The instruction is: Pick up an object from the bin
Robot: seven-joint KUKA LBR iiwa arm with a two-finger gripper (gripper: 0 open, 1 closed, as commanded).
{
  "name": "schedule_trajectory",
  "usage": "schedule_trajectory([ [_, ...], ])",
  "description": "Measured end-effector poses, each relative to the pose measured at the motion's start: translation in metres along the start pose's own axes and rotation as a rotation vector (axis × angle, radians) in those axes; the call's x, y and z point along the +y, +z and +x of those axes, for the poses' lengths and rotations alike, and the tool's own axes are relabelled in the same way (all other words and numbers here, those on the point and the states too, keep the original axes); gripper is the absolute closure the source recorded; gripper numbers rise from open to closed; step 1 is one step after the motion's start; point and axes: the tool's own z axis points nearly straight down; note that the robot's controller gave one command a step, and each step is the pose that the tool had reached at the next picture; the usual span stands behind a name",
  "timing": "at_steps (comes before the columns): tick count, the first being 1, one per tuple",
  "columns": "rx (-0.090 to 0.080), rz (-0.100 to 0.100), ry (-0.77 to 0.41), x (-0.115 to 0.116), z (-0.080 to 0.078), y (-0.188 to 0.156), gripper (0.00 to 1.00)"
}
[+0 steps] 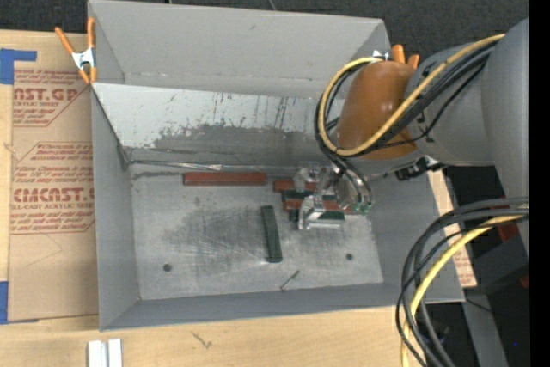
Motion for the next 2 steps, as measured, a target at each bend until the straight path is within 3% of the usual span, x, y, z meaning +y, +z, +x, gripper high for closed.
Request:
schedule_trajectory([
  [1,0.016,0.000,-0.020,-0.001,0.007,-0.054,1.00],
  [2,0.010,0.000,-0.023,-0.002,0.005,-0.125,1.00],
])
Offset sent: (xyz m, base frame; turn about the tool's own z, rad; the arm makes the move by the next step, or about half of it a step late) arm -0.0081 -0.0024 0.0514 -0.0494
